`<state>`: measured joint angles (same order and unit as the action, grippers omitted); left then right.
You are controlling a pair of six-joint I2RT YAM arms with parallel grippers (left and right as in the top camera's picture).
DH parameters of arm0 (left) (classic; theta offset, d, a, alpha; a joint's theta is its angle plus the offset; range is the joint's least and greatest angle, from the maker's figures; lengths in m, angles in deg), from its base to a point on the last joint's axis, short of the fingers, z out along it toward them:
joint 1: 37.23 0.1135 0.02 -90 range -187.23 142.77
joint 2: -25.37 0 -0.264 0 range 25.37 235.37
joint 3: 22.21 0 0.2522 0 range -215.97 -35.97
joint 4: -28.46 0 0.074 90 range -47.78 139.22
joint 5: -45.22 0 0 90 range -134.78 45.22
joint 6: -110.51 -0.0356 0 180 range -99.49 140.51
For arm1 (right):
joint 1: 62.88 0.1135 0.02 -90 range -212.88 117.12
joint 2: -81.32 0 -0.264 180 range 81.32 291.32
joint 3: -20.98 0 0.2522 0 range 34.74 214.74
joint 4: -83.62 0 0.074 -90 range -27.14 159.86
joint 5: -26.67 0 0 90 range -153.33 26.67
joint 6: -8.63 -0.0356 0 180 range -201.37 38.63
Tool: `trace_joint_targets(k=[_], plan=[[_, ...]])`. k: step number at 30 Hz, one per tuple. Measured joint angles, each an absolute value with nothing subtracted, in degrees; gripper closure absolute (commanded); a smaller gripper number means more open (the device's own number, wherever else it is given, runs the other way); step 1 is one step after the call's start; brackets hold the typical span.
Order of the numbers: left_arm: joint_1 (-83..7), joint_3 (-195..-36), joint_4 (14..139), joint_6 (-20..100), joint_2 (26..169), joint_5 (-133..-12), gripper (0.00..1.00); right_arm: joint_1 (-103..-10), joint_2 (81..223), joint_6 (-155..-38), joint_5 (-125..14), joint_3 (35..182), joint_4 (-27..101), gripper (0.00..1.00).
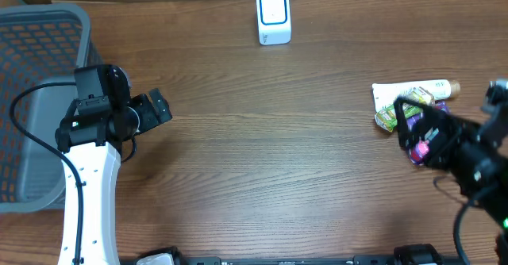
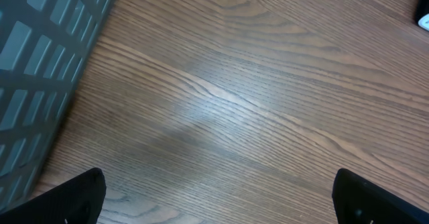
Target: Scan the item barcode
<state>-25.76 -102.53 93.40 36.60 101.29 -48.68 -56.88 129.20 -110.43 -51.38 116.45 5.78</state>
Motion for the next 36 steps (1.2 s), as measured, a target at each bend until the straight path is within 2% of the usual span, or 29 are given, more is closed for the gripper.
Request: trace_joint_targets(k=[7, 12, 17, 20, 27, 30, 36], plan=[[-25.8, -102.5, 93.4, 36.6, 101.3, -48.7, 0.0, -56.9, 127.7, -104.3, -58.3, 115.9, -2.0, 0.0], [-25.8, -102.5, 93.4, 36.6, 101.3, -48.7, 0.0, -56.9, 127.5, -101.8, -64.7, 109.8, -4.3, 0.0], [-25.8, -102.5, 93.4, 36.6, 101.3, -48.7, 0.0, -58.0, 120.3, -92.9, -63.2, 94.3, 14.9, 0.0], [-25.8, -102.5, 93.5, 36.6, 101.3, -48.7, 0.0, -58.0, 111.1, -86.1, -61.2, 81.8, 27.8, 0.0], [-25.8, -102.5, 93.5, 36.6, 101.3, -48.7, 0.0, -58.0, 95.1, -81.2, -59.7, 55.7, 60.2, 0.0], [-25.8, -102.5, 93.4, 36.6, 101.3, -48.7, 0.0, -58.0, 91.1, -81.8, -59.4, 49.3, 65.6, 0.0], [-25.8, -102.5, 93.4, 36.6, 101.3, -48.7, 0.0, -58.0, 84.7, -85.6, -59.6, 41.0, 67.9, 0.0]])
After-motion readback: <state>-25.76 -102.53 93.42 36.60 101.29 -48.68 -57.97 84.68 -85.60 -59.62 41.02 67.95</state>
